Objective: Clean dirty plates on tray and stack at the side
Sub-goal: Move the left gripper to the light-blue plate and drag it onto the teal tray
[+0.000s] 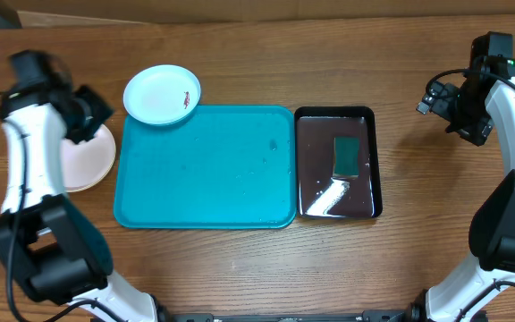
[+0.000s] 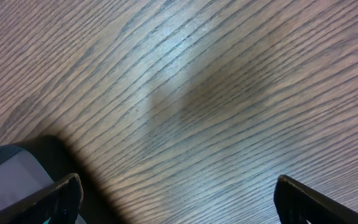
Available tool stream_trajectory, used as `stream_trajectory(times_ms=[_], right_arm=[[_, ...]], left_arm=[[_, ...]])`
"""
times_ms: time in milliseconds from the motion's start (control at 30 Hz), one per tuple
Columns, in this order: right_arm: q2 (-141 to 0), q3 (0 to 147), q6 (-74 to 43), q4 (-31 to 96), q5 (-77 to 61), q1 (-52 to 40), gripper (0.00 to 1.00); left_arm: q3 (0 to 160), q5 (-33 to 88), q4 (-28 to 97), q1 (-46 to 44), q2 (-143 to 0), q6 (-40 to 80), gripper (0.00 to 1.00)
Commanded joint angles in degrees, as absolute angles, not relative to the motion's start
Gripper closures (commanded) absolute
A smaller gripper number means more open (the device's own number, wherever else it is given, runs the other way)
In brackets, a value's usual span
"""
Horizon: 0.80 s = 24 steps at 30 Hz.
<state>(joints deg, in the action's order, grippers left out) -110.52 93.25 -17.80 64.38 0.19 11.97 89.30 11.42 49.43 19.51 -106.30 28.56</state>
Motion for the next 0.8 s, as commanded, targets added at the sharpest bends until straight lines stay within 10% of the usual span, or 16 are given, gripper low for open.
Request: stream_trajectory(times_ms=[0, 767], right_arm=[[-109.95, 93.82, -17.82, 64.18, -0.10, 12.08, 0.00], [-109.95, 93.82, -17.82, 64.18, -0.10, 12.08, 0.00]], left_arm=[[90.11, 4.36, 48.51, 15.25, -108.47, 33.58, 0.60], [90.11, 4.93, 43.40, 10.83, -120.55, 47.37, 0.87]])
